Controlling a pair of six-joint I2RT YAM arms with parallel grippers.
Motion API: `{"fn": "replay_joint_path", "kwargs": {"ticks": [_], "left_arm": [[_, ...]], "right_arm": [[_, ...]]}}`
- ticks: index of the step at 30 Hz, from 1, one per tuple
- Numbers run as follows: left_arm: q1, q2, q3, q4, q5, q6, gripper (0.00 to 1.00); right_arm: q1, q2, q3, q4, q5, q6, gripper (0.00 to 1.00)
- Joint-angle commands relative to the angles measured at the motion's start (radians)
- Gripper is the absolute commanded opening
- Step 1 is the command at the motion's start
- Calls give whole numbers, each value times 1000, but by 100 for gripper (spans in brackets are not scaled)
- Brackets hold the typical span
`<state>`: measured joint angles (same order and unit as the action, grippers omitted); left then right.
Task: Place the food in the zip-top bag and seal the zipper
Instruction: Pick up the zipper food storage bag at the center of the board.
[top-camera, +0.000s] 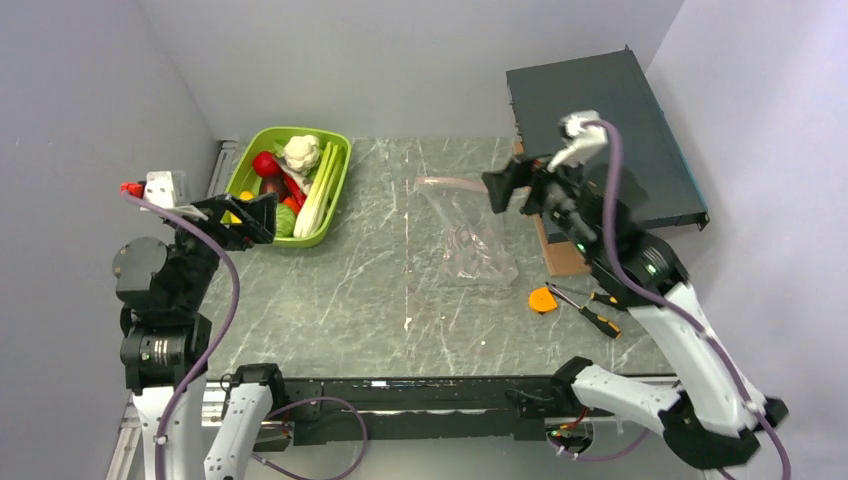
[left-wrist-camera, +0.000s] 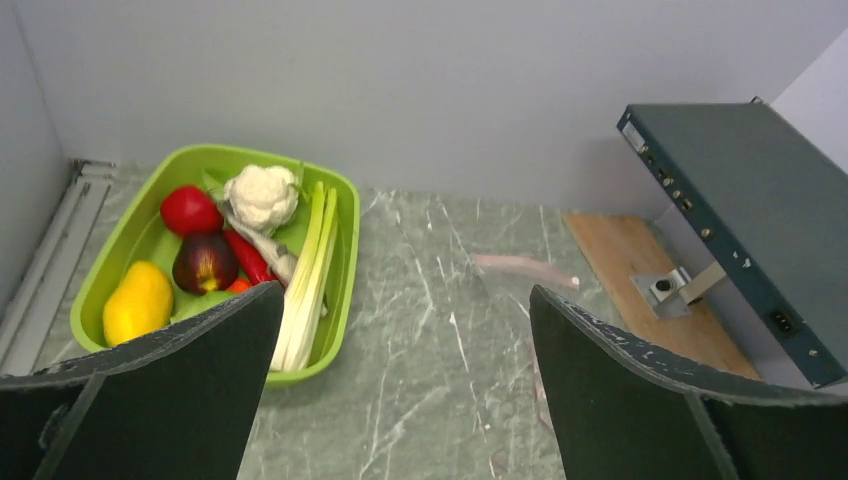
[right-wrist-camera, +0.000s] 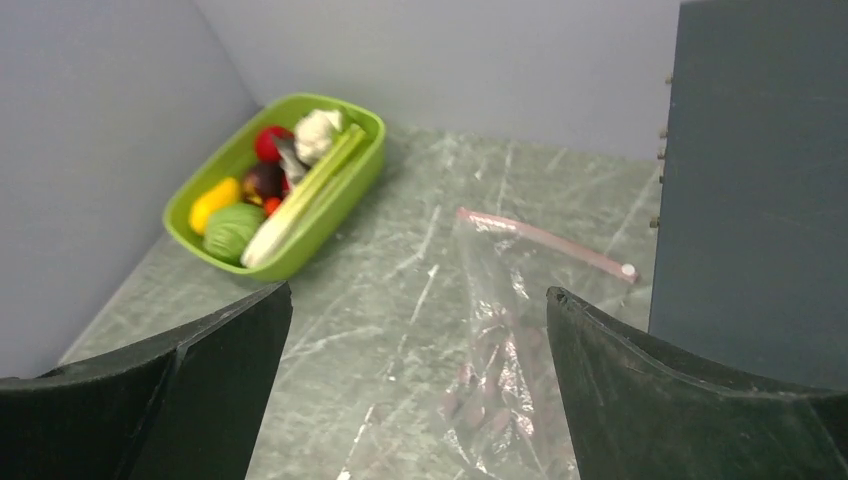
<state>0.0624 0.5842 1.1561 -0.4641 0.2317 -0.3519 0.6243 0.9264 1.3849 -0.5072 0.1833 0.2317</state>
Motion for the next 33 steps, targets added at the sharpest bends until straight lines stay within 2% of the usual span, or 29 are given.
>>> {"fn": "replay_joint_path", "kwargs": {"ticks": [1,6,8,16,19,22,27,33], "left_arm": [[4,29,4,-32,-9,20,99],[5,101,-26,-99,-93,-42,99],[4,123,-43,-116,-106,-68,99],[7,178,-137,-157,-157,-123,99],[7,219,-147,-132,-76,-117,99],[7,297,-120,-74,82,-92,99],[5,483,19,2,240,-109,99],[-27,687,159,-1,293,-63,99]], "right_arm": [[66,171,60,-112,122,-15,100],[287,353,92,-145,339,-71,100],[337,450,93,-157,404,-63,100],[353,615,-58,-48,543,-39,100],[338,688,-46,-43,598,-32,100],[321,755,-21,-38,648,-26,100],[247,853,-1,52,580,-44,100],[185,947,-21,228,517,-142,93]]}}
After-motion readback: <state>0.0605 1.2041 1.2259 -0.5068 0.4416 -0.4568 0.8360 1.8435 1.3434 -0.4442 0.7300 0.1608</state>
